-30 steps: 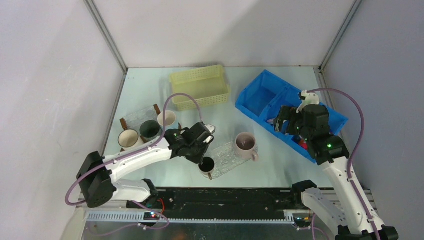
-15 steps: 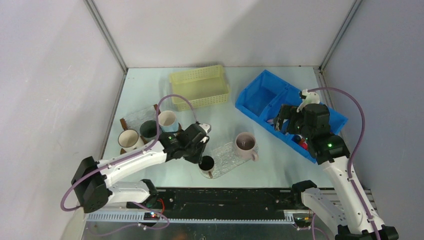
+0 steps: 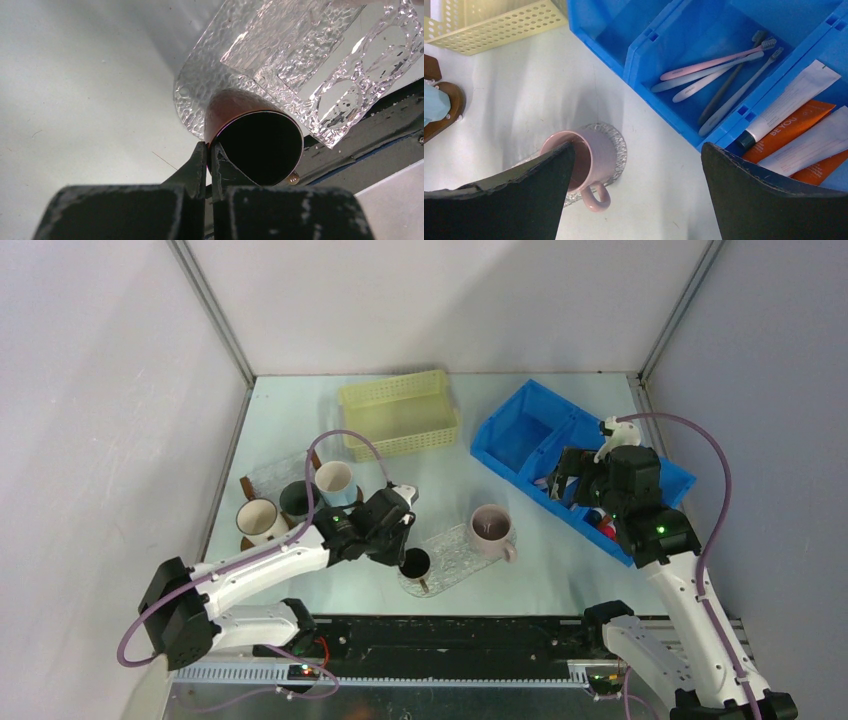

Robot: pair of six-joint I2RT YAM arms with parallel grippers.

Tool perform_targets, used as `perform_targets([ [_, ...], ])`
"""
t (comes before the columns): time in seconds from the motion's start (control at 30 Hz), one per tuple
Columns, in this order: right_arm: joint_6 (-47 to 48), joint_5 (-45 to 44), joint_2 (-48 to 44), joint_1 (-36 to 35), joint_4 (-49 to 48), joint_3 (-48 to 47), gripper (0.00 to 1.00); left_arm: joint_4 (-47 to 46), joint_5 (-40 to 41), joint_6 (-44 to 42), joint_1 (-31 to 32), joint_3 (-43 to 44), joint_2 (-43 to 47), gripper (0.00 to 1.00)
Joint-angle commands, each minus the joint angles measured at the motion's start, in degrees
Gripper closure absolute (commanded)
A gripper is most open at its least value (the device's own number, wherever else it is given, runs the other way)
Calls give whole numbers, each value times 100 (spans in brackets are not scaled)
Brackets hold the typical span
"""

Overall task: Prepare toiletry sets of a toothbrush and toothpaste on the tray
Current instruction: Place the cup on the tray.

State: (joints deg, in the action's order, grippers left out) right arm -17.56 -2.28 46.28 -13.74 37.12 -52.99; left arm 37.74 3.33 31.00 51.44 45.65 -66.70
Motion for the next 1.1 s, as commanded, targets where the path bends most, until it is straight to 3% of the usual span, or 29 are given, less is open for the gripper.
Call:
perform_targets([
  [0.0,-34,35,5,12,-189,-247,1,-257,75,189,-38,-53,162,96],
  [0.2,-33,39,19,15,-179,-247,1,-34,42,224,-34,31,115,90],
  [0.43,-59,61,40,19,-179,-247,1,197,-44,301,-37,228,17,70],
  [0.83,-88,-76,83,43,-104,-244,1,797,342,405,-158,699,280,53],
  [0.97,-108,-338,218,122,79,-361,1,815,525,391,-480,830,608,40],
  [1.07,-143,-592,388,192,295,-505,1,760,696,262,-806,879,918,22],
])
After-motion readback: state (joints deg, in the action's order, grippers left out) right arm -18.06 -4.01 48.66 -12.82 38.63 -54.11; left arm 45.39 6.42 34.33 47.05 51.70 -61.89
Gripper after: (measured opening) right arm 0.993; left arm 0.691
